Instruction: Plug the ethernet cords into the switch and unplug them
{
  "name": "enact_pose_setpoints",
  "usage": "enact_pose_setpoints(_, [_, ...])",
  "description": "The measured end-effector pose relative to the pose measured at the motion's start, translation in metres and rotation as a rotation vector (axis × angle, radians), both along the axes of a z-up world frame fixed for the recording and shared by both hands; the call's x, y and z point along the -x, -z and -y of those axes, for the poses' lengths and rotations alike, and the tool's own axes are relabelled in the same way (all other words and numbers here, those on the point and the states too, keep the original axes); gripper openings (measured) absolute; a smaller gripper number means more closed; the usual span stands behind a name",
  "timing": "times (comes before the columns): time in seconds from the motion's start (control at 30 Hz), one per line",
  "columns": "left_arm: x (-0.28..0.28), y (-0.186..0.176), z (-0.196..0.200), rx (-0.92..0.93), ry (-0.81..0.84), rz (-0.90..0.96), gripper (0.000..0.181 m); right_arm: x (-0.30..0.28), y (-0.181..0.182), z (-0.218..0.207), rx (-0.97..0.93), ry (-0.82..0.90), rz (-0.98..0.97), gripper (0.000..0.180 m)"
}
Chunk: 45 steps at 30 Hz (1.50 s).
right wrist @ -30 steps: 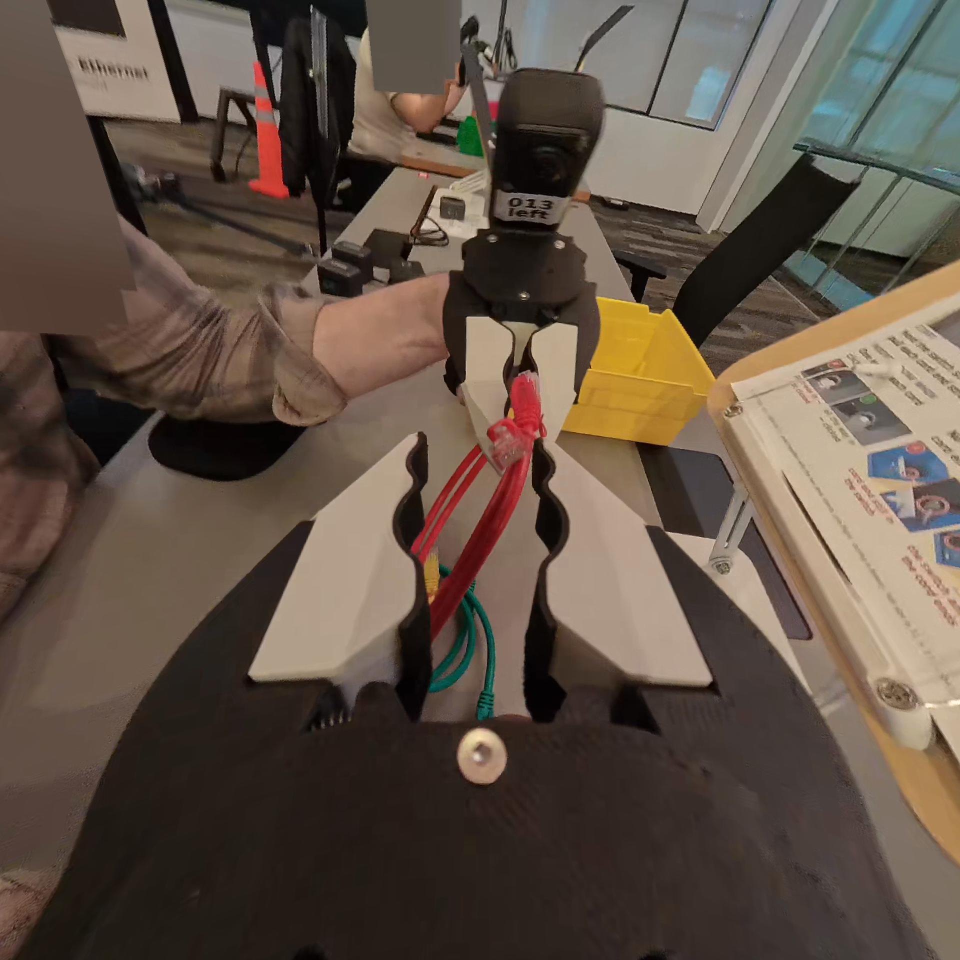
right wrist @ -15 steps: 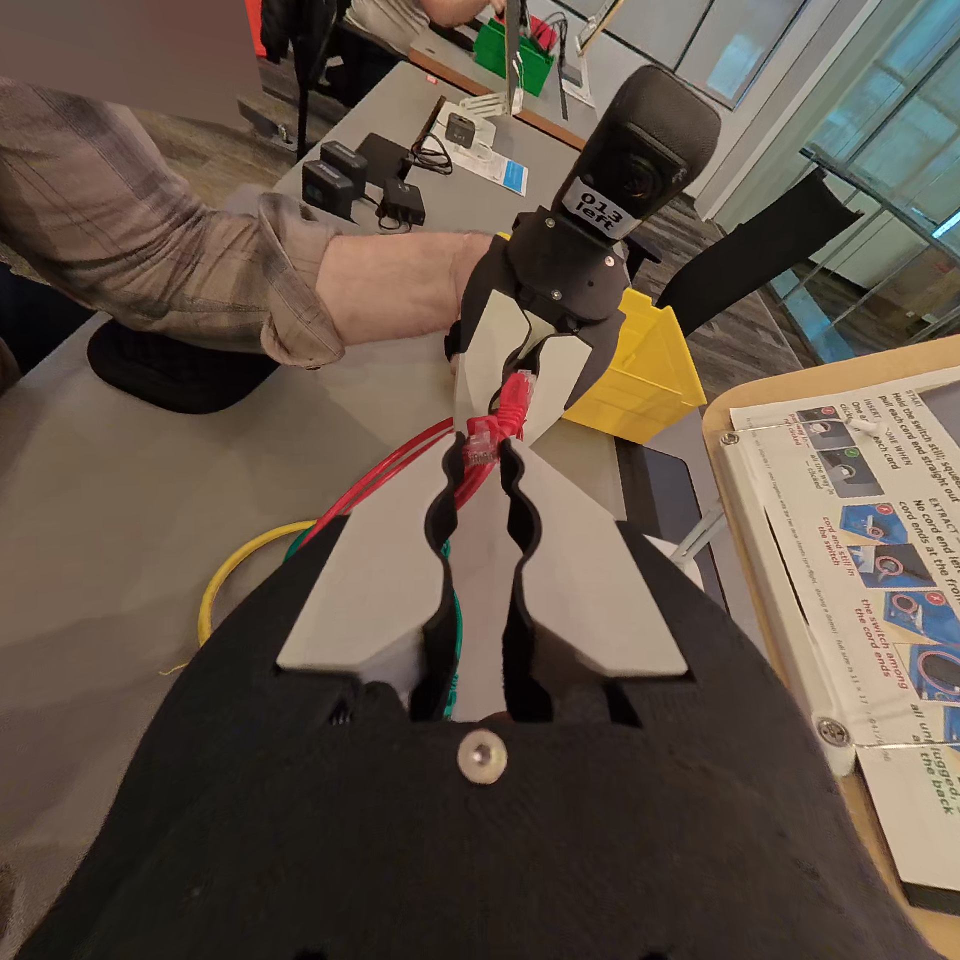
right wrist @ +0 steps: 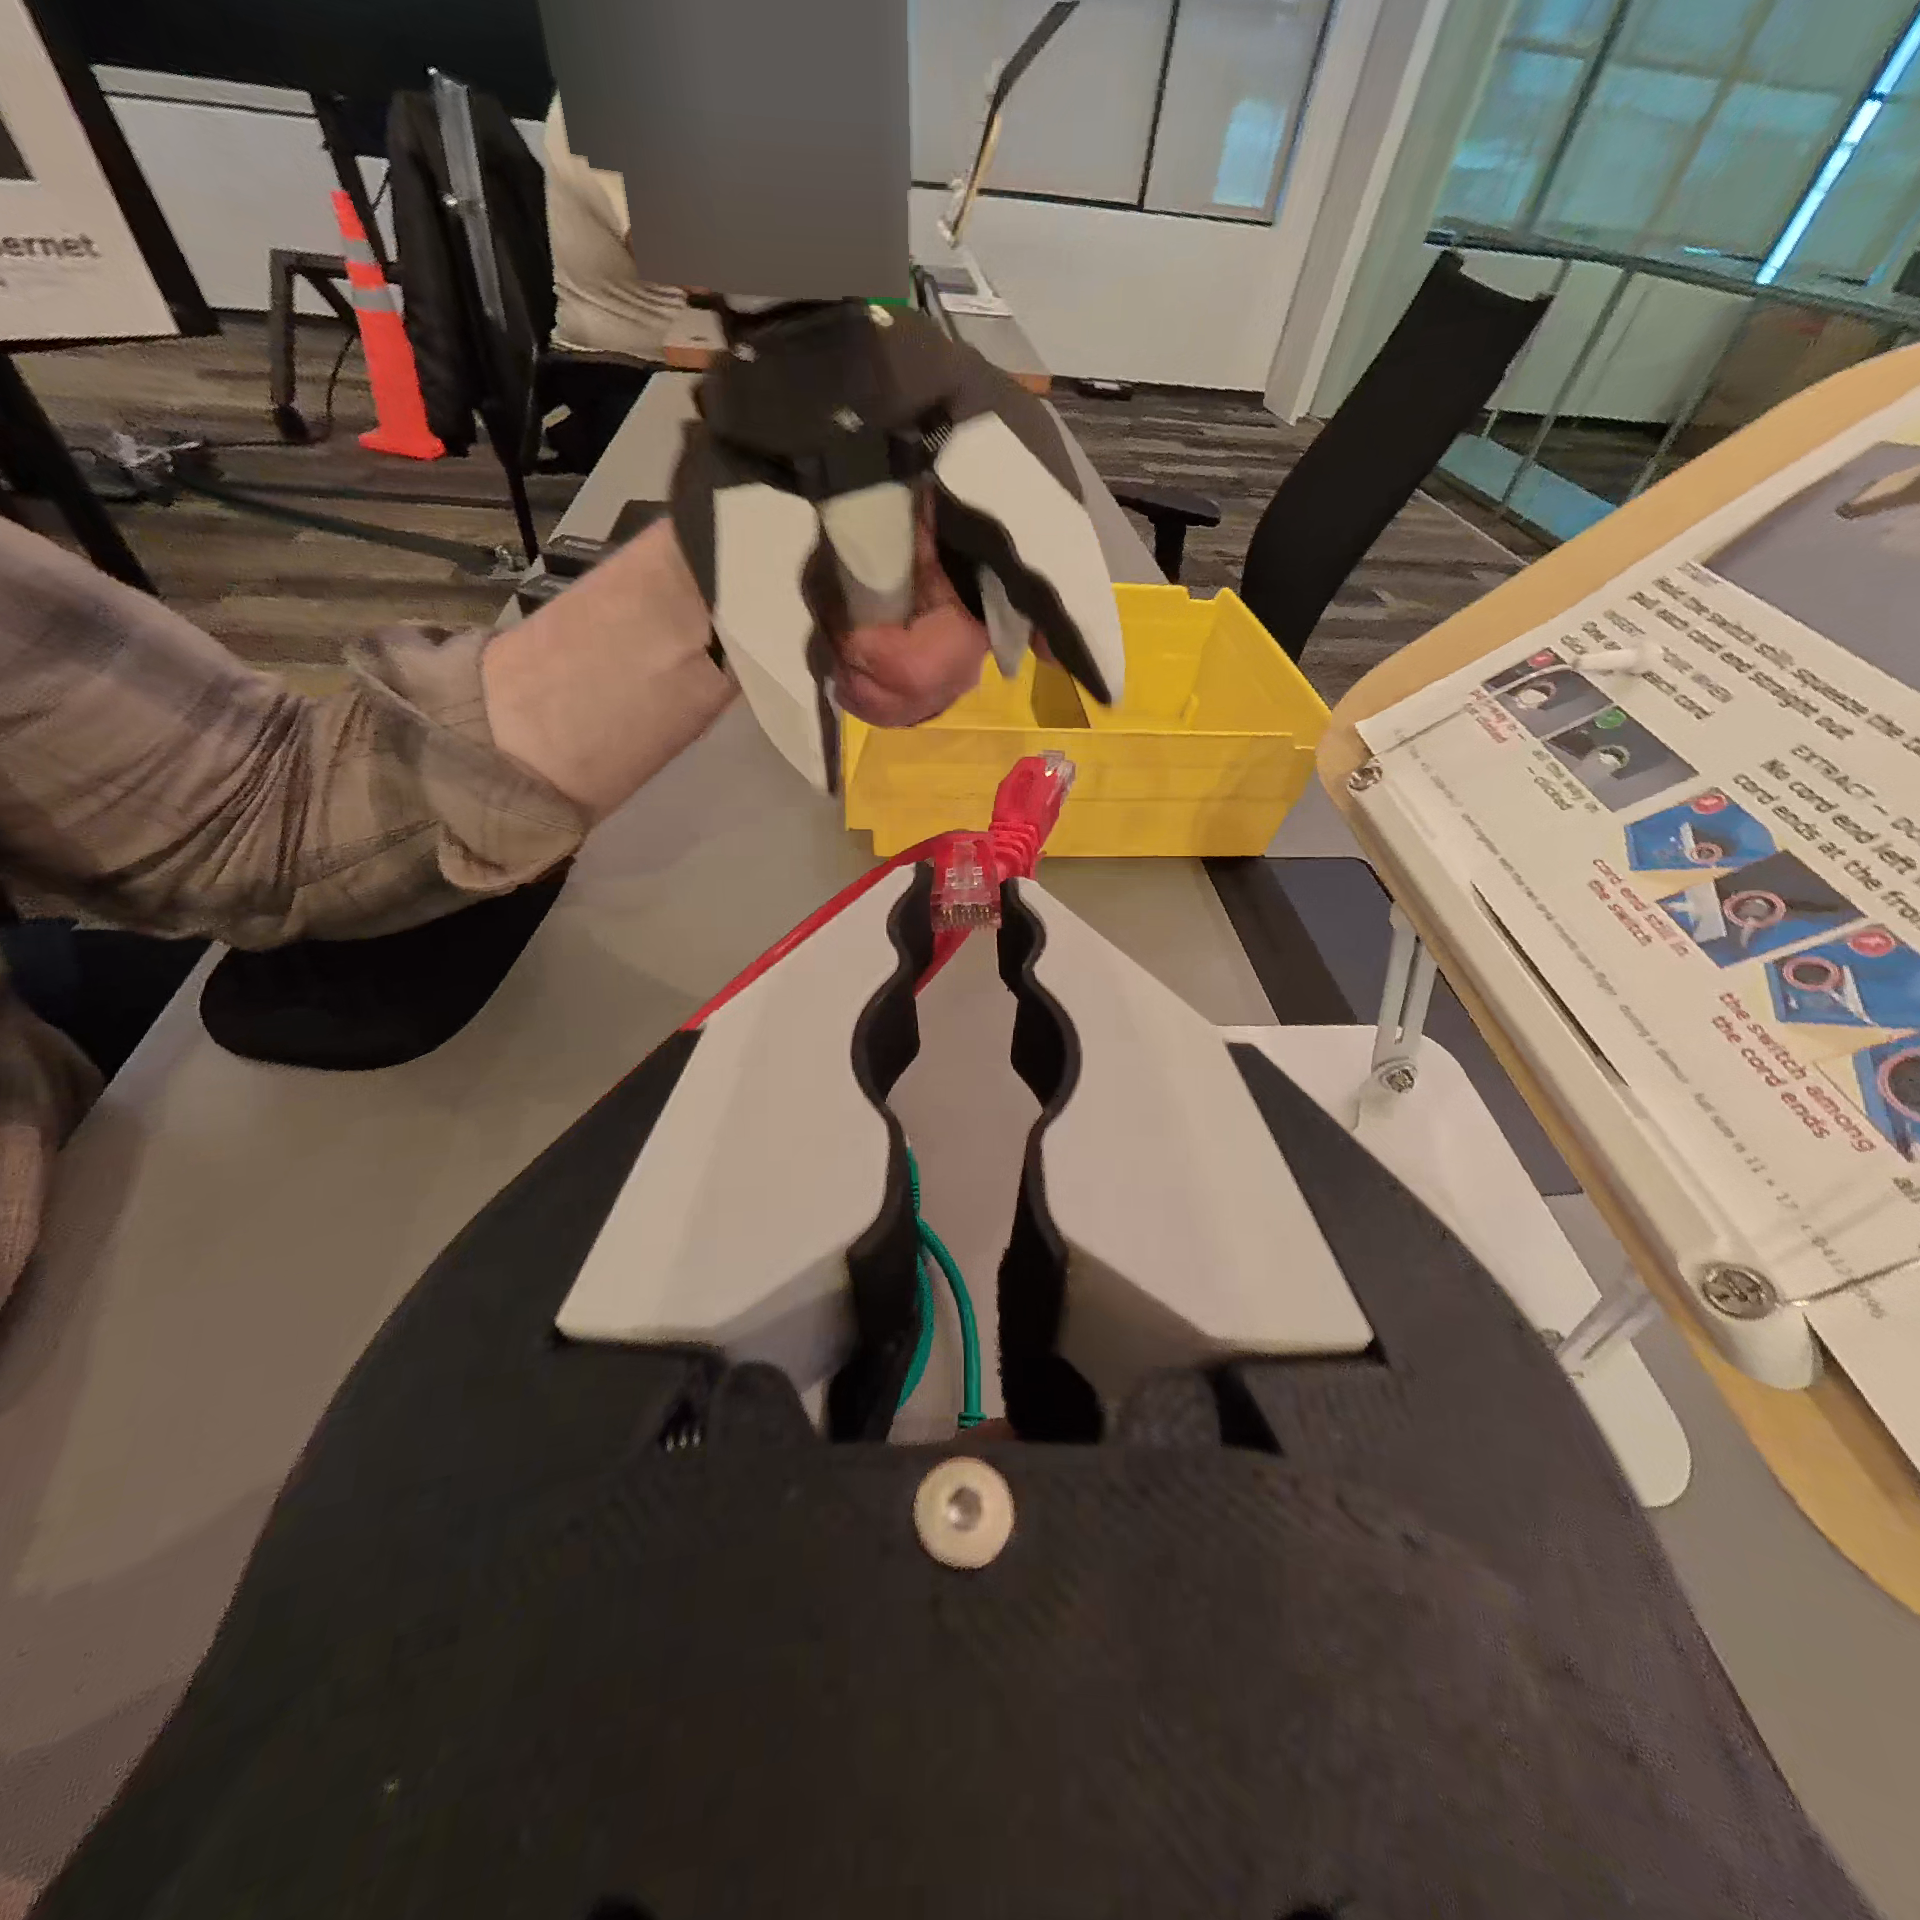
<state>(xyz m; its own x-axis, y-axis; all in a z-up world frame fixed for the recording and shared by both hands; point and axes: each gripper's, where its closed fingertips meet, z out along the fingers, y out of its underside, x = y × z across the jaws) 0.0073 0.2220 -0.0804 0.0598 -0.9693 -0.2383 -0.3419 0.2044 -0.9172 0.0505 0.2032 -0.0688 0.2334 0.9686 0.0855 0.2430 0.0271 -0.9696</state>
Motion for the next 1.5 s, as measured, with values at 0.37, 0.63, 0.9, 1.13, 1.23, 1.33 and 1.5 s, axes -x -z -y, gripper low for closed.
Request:
enact_pose_setpoints(0.37, [-0.046,-0.009,0.018,-0.170,-0.075,-0.079,0.045,0.008,-0.001,-0.002,-0.024,0.001,-0.028,0.010])
enact_pose_setpoints(0.63, [-0.045,-0.005,0.016,-0.237,-0.077,-0.111,0.026,0.005,-0.009,0.000,-0.001,-0.018,-0.075,0.010])
enact_pose_setpoints(0.9, [-0.024,-0.008,-0.003,-0.486,-0.192,-0.173,0.050,-0.003,-0.020,-0.007,0.127,0.034,-0.162,0.010])
enact_pose_setpoints(1.13, [-0.029,-0.007,-0.028,-0.729,-0.344,-0.251,0.033,-0.001,-0.021,-0.006,0.204,0.055,-0.158,0.010])
enact_pose_setpoints(1.23, [-0.029,-0.008,-0.029,-0.734,-0.346,-0.233,0.029,-0.002,-0.023,-0.006,0.205,0.073,-0.155,0.010])
enact_pose_setpoints(1.33, [-0.030,-0.010,-0.027,-0.674,-0.324,-0.166,0.026,-0.001,-0.029,-0.007,0.210,0.082,-0.190,0.010])
enact_pose_setpoints(1.5, [-0.036,-0.019,-0.015,-0.402,-0.180,0.106,0.024,0.006,-0.050,-0.001,0.155,0.071,-0.270,0.035])
